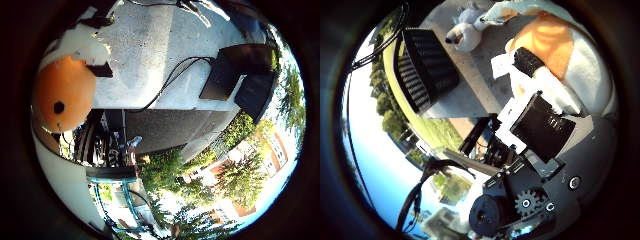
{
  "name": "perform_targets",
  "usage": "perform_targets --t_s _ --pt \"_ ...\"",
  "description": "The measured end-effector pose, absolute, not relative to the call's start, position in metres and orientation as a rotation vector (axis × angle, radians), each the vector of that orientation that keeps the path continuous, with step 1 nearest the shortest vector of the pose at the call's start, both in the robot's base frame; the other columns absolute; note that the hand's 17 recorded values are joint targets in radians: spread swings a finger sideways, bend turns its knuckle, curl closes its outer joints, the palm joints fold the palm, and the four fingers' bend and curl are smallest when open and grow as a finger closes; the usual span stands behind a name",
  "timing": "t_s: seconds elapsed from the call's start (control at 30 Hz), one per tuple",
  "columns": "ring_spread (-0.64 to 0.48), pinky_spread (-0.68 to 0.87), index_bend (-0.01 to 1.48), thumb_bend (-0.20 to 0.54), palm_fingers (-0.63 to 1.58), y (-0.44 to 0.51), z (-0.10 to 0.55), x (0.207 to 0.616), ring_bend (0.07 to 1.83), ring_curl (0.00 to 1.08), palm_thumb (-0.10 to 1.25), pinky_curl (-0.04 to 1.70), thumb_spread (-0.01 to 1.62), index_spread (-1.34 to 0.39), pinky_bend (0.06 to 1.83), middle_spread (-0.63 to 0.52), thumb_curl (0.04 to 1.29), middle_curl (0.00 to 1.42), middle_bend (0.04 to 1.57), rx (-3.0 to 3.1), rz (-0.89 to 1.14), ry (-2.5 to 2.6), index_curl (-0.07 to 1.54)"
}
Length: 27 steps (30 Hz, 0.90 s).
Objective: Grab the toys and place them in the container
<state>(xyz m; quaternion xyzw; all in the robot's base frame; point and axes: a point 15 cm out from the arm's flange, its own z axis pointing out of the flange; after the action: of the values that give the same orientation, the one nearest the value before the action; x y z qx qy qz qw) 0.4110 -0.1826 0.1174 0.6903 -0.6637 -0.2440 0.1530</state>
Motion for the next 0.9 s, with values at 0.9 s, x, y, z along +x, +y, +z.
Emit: perform_targets --t_s 0.9 --pt "-0.01 0.22 1.01 -0.031 0.84 0.194 0.165 0.527 1.28 0.72 0.87 0.58 1.19 -0.89 1.50 -0.20 0.65 1.05 1.01 2.671 -0.376 -1.724 0.03"
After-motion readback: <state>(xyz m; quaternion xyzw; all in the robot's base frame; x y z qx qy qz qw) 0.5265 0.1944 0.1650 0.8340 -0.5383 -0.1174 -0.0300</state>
